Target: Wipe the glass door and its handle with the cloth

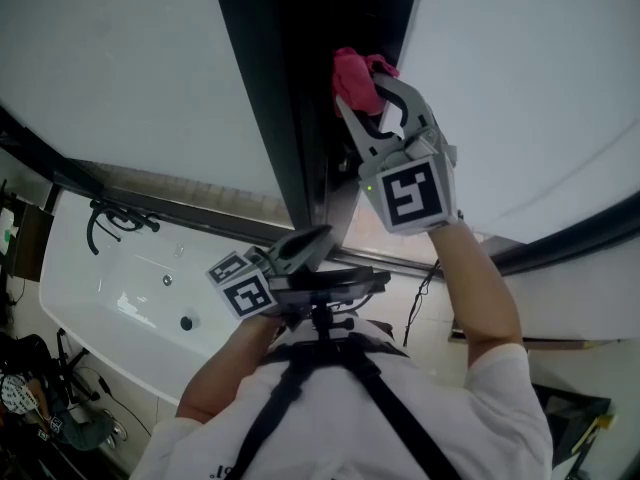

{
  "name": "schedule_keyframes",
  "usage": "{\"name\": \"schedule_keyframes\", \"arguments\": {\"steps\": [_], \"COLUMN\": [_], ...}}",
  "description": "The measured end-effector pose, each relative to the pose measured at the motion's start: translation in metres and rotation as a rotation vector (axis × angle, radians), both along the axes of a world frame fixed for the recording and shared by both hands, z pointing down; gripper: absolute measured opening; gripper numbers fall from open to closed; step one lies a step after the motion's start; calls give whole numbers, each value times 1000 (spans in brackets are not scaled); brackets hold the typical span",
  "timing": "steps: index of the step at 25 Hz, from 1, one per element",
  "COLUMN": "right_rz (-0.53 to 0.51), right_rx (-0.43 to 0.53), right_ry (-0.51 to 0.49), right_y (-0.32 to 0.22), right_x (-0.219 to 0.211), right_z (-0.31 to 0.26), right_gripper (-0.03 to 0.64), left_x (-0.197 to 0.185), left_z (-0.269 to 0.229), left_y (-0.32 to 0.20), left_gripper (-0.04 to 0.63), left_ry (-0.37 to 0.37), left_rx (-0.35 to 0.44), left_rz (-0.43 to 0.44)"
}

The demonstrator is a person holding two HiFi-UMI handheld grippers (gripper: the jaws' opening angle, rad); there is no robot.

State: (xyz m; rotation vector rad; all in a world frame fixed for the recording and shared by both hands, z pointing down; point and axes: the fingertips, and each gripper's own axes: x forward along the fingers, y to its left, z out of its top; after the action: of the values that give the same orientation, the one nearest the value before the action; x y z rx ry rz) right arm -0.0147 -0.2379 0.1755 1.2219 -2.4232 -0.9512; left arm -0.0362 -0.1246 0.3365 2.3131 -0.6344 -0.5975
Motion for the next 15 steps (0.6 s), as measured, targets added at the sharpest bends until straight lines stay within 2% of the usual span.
{"name": "schedule_keyframes", "arguments": {"steps": [10, 15], "right_rz": [11, 28], "right_rx": [-111, -173], "right_ry": [-4, -62], "right_y": [-1, -1], "right_x": [-5, -5], "right_z": [32, 45], "right_gripper": [104, 104], "left_x": [0, 1], "left_z": [2, 3], "left_y": [1, 1], "left_gripper": [-8, -8], "left_ry": [6, 5], "left_rx": [-8, -12], "left_rz": [5, 8]}}
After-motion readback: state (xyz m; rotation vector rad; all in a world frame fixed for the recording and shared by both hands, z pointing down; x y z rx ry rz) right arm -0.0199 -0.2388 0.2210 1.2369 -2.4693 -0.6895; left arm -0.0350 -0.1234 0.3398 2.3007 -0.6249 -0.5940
